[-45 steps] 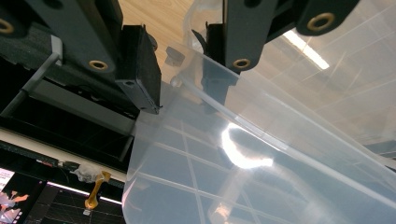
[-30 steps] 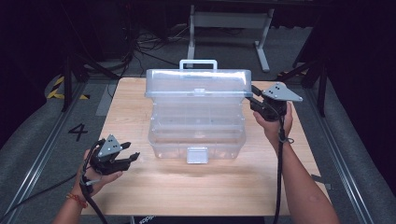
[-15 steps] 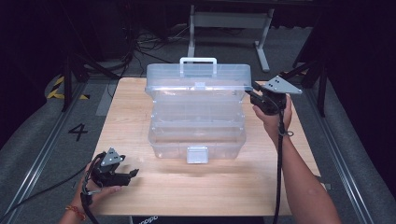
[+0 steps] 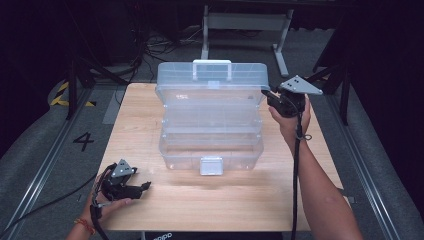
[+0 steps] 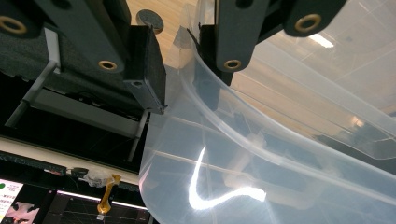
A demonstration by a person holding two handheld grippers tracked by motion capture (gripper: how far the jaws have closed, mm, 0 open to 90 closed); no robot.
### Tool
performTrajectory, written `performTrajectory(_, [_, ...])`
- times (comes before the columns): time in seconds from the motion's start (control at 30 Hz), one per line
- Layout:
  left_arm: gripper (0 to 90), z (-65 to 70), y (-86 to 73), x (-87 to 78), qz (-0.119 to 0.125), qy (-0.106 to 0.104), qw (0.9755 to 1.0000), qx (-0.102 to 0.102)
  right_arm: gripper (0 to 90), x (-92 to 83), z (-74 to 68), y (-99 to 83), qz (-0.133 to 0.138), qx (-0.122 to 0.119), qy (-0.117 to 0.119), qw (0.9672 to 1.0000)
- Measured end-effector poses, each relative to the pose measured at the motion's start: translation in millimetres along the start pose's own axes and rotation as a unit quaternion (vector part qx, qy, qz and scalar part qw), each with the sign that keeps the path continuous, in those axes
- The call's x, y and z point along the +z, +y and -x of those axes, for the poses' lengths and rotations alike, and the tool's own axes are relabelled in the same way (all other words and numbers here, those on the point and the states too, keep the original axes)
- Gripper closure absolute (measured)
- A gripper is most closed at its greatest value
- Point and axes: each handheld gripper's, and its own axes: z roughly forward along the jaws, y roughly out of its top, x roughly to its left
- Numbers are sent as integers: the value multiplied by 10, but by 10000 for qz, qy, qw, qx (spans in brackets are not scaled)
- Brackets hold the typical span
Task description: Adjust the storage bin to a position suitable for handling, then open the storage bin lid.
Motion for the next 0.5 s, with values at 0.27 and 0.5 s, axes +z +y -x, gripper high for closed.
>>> performTrajectory(0.27, [195, 40, -26, 15, 83, -8, 10000, -20, 741, 64, 33, 40, 7, 74, -36, 10000])
performTrajectory(0.5, [189, 51, -34, 13, 74, 28, 9999, -80, 752, 136, 80, 84, -13, 159, -27, 9999])
